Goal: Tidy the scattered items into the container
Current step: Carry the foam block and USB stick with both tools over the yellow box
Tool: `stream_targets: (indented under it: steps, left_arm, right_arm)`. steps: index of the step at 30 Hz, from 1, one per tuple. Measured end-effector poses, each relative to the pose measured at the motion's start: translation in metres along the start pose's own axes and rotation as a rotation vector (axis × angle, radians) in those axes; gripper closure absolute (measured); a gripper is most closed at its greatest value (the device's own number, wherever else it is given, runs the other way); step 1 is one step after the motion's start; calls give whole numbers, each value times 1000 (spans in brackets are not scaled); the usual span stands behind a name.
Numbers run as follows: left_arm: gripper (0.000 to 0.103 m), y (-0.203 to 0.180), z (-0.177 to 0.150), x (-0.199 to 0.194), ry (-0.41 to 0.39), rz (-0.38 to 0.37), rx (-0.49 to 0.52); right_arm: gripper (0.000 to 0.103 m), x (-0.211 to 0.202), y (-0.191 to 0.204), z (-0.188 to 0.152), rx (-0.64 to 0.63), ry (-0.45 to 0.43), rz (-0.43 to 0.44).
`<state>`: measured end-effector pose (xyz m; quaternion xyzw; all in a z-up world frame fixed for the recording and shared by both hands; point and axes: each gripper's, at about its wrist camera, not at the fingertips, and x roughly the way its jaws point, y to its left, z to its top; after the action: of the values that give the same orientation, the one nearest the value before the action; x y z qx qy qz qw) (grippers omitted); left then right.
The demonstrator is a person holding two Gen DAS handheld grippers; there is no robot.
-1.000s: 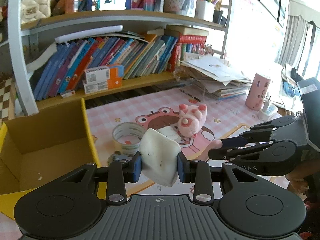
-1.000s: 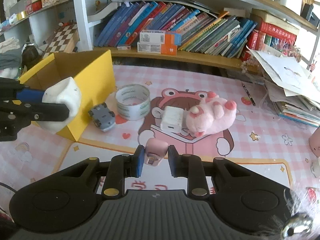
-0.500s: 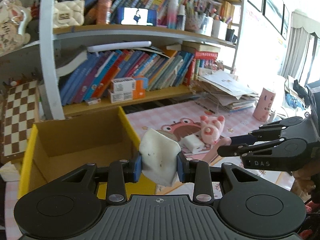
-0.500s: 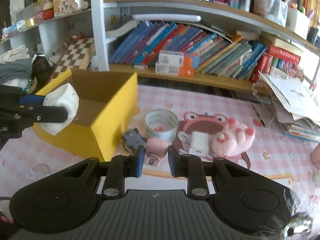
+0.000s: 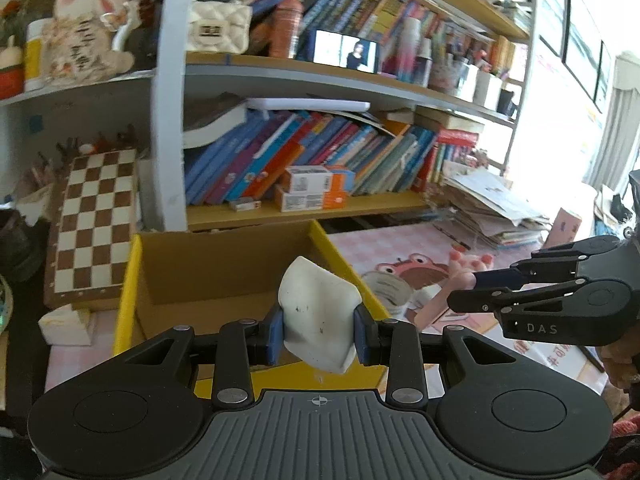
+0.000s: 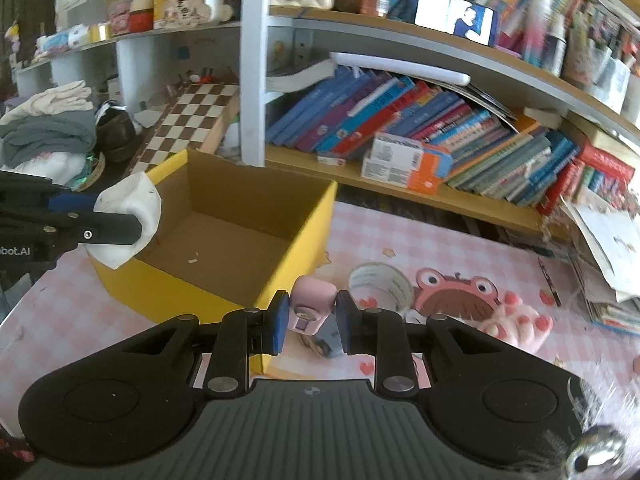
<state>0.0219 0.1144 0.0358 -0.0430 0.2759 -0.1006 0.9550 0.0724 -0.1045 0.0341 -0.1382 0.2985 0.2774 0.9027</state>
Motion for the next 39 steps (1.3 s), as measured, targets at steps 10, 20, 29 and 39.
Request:
stream_targets:
  steps: [10, 20, 29, 39]
  left_arm:
    - [70, 26, 4, 3, -8, 22, -17]
    - [71, 44, 13, 16, 13, 48, 3]
    - [70, 61, 12, 41, 91, 52, -3]
    - [70, 72, 6, 73, 171, 53, -9]
  right_arm:
    - [79, 18, 16, 29, -75, -19, 14]
    - [80, 39, 29, 48, -129, -22, 59]
    - [80, 73, 38, 59, -176, 24, 108]
    - [80, 119, 45, 59, -247, 106, 152]
